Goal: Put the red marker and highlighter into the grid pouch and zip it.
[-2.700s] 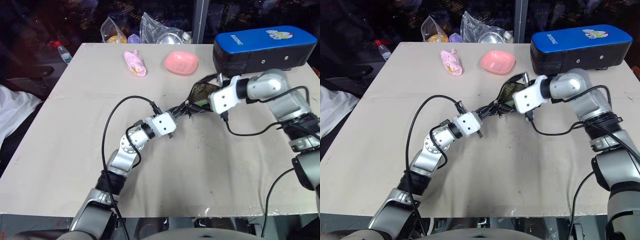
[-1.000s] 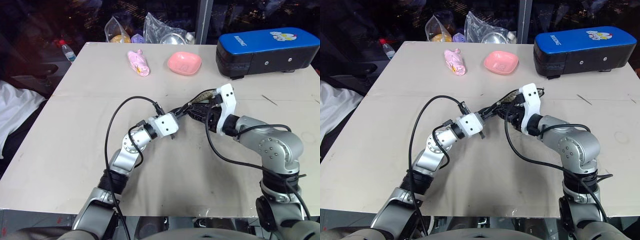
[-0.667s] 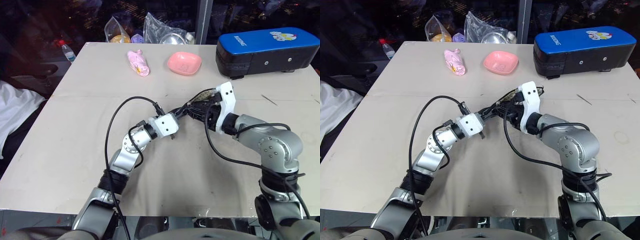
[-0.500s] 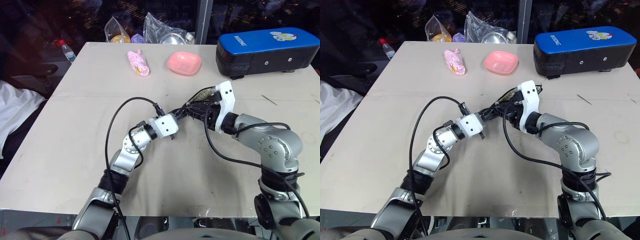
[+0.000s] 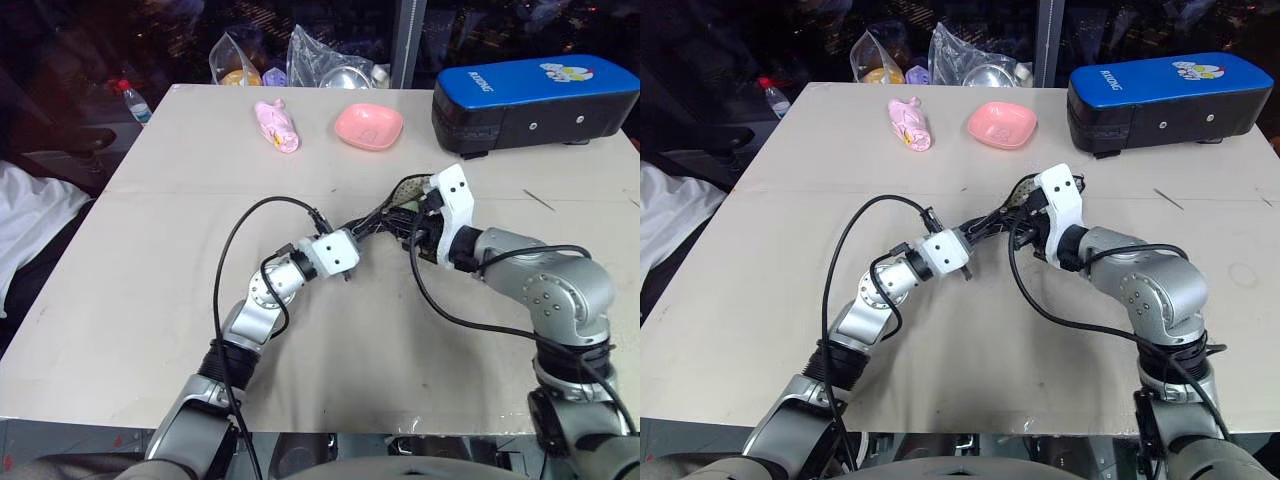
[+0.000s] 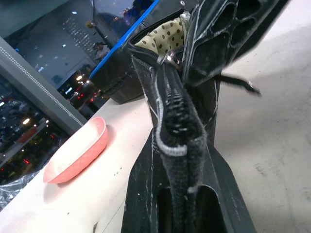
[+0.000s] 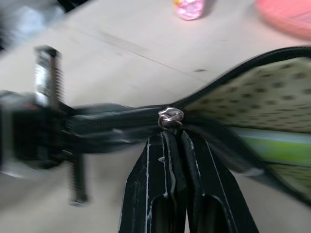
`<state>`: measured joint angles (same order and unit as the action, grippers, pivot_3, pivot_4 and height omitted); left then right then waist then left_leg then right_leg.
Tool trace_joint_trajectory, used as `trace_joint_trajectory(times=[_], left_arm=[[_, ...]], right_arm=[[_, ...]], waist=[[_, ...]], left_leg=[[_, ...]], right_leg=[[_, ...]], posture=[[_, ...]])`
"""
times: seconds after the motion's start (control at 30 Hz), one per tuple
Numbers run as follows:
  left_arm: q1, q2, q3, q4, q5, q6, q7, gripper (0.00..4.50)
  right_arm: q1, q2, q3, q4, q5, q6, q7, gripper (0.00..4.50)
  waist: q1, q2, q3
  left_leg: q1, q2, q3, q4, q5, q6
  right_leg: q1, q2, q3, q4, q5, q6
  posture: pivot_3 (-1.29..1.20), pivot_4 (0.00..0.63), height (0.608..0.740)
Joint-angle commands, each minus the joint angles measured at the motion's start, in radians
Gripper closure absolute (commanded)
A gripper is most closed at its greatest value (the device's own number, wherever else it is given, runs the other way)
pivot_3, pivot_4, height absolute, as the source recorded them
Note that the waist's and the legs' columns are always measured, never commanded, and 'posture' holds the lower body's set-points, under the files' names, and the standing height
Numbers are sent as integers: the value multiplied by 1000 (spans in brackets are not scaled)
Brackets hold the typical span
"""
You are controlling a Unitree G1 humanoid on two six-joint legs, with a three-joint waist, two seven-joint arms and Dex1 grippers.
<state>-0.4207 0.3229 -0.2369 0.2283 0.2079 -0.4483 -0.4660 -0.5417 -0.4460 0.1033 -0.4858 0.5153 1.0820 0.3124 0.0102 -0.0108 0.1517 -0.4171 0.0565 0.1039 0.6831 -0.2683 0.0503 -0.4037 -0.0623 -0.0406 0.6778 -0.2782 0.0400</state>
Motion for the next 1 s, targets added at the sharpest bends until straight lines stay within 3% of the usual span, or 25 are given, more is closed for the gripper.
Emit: trace_joint_trajectory(times=[0.03,0.47,1.0], left_arm=[[-9,10,22,-18,5,-28,33,4500],[-14,15,21,-3,18,-35,57,4500],[2,28,26,-12,30,-29,71,4500]], right_arm=[[-2,-45,-10,-33,-77,-96,6,4423],[-15,-110,-121,38,-146,-133,-37,4423],[-29,-115,-215,189,-263,-157,-150,4423]], waist=[[0,0,0],[1,0,0],[1,0,0]], left_leg=[[0,0,0,0,0,0],[0,0,0,0,2,-3],[0,0,1,-1,2,-3]], right_leg=[[0,0,0,0,0,0],[0,0,0,0,0,0],[0,0,0,0,0,0]], posture=[[0,150,740],[0,150,740],[0,150,740]])
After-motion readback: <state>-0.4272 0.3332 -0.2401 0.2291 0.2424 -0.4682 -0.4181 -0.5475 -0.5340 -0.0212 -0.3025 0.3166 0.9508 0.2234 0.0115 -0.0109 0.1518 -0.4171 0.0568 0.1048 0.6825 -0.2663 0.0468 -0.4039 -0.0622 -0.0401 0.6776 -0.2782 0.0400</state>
